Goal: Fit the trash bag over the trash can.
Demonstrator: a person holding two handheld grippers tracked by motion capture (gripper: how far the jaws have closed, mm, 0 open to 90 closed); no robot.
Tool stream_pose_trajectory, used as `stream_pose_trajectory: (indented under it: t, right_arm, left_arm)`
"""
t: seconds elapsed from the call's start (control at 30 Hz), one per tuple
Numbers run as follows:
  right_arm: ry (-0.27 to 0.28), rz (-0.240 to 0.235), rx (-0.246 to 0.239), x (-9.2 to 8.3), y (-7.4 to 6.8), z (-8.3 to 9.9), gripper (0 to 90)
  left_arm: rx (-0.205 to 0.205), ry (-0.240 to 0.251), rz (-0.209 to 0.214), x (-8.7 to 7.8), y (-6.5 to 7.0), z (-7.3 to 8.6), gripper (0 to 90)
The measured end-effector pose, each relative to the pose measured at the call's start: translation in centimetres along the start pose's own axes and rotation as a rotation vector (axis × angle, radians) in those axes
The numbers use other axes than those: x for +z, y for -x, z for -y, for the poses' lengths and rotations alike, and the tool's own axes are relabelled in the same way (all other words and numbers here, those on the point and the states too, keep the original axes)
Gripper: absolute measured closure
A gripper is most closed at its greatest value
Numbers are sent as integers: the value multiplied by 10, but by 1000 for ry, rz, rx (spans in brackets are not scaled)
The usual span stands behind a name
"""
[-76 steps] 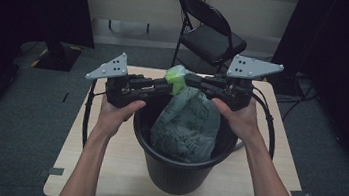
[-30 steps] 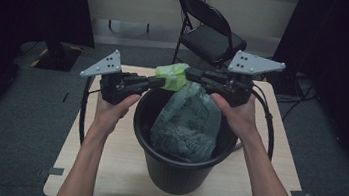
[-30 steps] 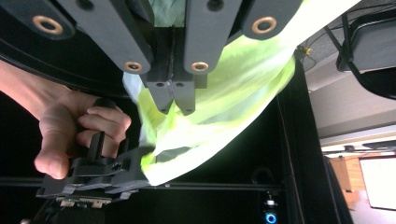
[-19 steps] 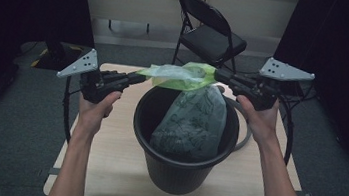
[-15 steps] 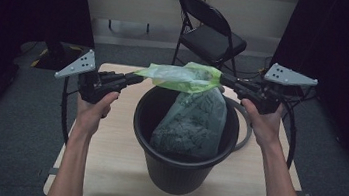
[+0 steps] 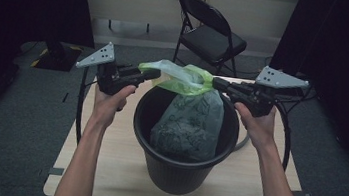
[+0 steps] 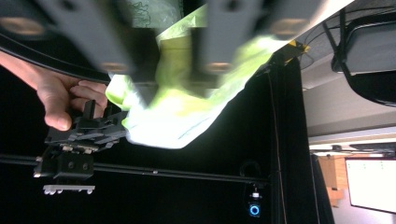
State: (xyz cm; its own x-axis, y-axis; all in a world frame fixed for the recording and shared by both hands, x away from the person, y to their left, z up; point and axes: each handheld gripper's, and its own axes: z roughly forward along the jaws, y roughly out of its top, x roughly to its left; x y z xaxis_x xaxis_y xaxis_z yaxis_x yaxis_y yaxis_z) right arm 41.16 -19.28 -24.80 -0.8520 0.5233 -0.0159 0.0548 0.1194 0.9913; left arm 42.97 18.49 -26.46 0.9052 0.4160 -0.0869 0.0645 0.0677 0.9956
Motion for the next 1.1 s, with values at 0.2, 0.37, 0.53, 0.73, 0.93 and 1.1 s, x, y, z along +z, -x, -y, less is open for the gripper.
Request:
stream_pose_trajectory:
  t: [0.2,0.37,0.53,0.73,0.93,1.1]
  right_arm:
    - [36,49,30,-16,12,5,900]
    - [73,102,59,-38,25,10,900]
    - [82,127,71,-44,28,15,900]
    - [73,184,90,-50,32,24,900]
    - [19,223,130,-55,41,46,900]
    - [-10,174,100,-45,34,50,731]
  left_arm:
    - [-24,-6,-58,-22,-6,7,900]
    - [-5,-10,-93,-49,-1,4,900]
    - [24,9,-106,-65,7,-4,900]
    - [-23,-1,-124,-76,-3,11,900]
    - [-86,-29,-122,-72,-15,40,900]
    - [-80,-33,-76,-58,-12,39,895]
